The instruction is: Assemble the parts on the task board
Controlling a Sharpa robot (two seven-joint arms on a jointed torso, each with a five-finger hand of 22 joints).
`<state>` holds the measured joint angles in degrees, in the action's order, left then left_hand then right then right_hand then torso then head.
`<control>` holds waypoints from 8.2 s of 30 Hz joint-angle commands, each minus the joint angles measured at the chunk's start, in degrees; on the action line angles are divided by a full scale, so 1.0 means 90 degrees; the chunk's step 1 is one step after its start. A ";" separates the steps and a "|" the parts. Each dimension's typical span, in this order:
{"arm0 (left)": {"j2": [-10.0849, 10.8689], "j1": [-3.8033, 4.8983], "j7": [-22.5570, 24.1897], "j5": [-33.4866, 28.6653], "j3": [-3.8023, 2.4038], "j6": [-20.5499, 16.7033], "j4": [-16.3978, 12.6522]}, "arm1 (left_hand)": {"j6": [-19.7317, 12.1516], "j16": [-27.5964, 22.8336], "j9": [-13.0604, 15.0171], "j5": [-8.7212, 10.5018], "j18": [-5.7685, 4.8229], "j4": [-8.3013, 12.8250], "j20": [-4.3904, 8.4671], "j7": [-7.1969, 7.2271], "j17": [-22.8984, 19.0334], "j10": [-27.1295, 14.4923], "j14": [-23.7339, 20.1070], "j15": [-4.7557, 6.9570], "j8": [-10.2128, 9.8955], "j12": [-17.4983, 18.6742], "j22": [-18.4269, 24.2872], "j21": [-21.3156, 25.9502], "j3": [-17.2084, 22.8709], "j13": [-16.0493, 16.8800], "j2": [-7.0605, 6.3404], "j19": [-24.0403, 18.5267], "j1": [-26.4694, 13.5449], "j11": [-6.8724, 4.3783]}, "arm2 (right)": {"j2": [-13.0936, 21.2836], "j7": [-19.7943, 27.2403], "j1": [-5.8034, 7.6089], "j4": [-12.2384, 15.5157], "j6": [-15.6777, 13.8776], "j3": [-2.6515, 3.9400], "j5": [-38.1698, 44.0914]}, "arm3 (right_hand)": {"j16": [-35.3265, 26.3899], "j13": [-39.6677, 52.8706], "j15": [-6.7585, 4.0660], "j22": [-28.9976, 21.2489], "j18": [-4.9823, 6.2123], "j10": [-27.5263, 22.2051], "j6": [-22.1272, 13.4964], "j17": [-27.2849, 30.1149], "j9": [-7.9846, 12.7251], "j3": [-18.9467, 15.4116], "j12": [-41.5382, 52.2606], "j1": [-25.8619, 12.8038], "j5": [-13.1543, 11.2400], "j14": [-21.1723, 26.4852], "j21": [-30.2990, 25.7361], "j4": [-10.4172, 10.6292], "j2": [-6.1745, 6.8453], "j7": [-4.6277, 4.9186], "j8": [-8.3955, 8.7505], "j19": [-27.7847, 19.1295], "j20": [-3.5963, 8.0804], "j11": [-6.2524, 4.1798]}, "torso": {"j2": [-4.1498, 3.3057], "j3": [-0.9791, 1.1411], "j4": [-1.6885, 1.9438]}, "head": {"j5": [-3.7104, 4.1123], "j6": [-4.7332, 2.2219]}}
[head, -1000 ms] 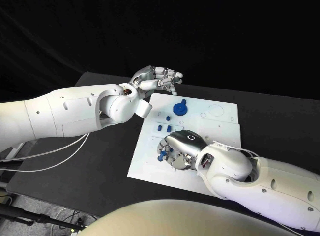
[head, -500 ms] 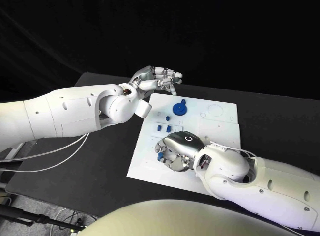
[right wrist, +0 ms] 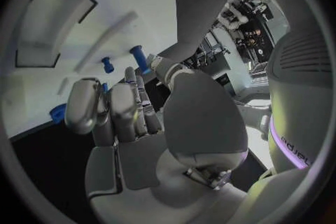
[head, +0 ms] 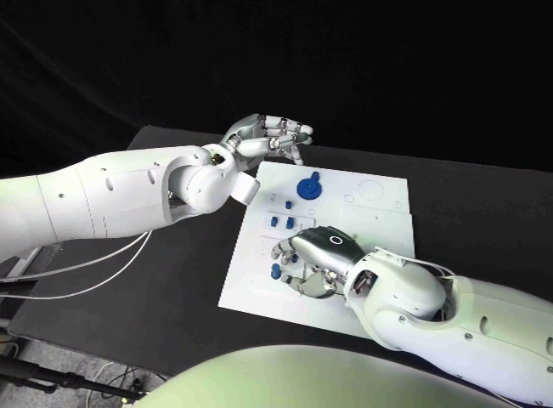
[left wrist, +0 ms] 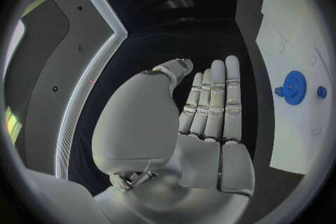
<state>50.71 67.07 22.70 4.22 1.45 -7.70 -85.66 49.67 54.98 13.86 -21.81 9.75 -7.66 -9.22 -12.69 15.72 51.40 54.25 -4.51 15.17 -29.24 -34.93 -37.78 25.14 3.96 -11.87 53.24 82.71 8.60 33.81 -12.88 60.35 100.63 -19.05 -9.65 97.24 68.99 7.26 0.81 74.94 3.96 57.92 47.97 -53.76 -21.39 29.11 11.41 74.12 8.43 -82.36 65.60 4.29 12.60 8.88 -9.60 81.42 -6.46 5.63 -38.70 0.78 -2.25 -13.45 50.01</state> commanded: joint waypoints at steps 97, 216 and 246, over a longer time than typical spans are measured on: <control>0.0180 0.0006 -0.0013 -0.0024 0.0022 0.0092 -0.0084 | 0.0041 -0.0019 -0.0013 -0.0015 0.0064 0.0058 -0.0025 0.0017 -0.0042 -0.0049 -0.0060 0.0005 -0.0020 -0.0044 -0.0044 -0.0041 0.0029 0.0003 0.0076 -0.0055 -0.0047 0.0005 | 0.2333 -0.1958 -0.0112 0.0876 0.0139 -0.0013 -0.1768 | 0.1746 0.6338 -0.0406 0.1476 -0.0289 0.1974 0.0645 -0.2874 -0.0467 -0.3005 0.6224 0.0603 0.0780 -0.0605 0.2013 0.1333 -0.1044 -0.0367 -0.1464 0.0700 0.0345 -0.0515 | 0.0062 -0.0040 -0.0173 | 0.1188 -0.0001; 0.0235 0.0005 -0.0067 -0.0020 0.0027 0.0174 -0.0117 | 0.0052 -0.0022 -0.0029 -0.0036 0.0064 0.0152 -0.0013 0.0013 -0.0091 -0.0054 -0.0072 0.0011 -0.0028 -0.0050 -0.0120 -0.0105 0.0104 -0.0002 0.0111 -0.0091 -0.0007 0.0006 | 0.1746 -0.1202 -0.0013 0.0815 -0.0105 0.0005 -0.2399 | 0.1993 0.7345 -0.0589 0.1611 -0.0393 0.2587 0.1032 -0.3388 -0.0983 -0.2782 0.6521 -0.0296 0.0115 -0.0713 0.2513 0.1367 -0.1040 -0.0634 -0.2068 0.0868 0.0510 -0.0738 | 0.0053 -0.0027 -0.0170 | 0.1057 -0.0001; 0.0245 0.0004 -0.0109 -0.0006 0.0038 0.0215 -0.0128 | 0.0054 -0.0022 -0.0036 -0.0039 0.0066 0.0204 -0.0005 0.0014 -0.0108 -0.0054 -0.0071 0.0019 -0.0033 -0.0050 -0.0159 -0.0142 0.0135 -0.0004 0.0113 -0.0106 0.0021 0.0003 | 0.1645 -0.1168 -0.0064 0.0698 0.0016 0.0001 -0.1850 | 0.2000 0.7408 -0.0601 0.1615 -0.0396 0.2608 0.1059 -0.3407 -0.0961 -0.2776 0.6543 0.0076 -0.0045 -0.0716 0.2525 0.1336 -0.0865 -0.0652 -0.2078 0.0872 0.0524 -0.0752 | 0.0053 -0.0040 -0.0157 | 0.1038 -0.0001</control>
<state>52.95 67.06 21.55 4.20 1.82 -6.82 -86.66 49.88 54.98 13.59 -21.81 9.75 -6.07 -9.21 -12.49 14.79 51.40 54.05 -4.31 15.17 -29.44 -36.31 -38.88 26.41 3.96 -11.33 52.83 82.80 8.60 48.58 -23.82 59.85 106.79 -19.25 -9.63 78.11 86.87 73.85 -4.11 74.93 0.81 81.06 57.49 -74.91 -30.09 4.20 70.34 74.37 8.20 -84.01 88.37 16.28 4.54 3.30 -28.12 83.89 -2.15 -1.32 -38.19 0.41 -3.75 -4.15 50.00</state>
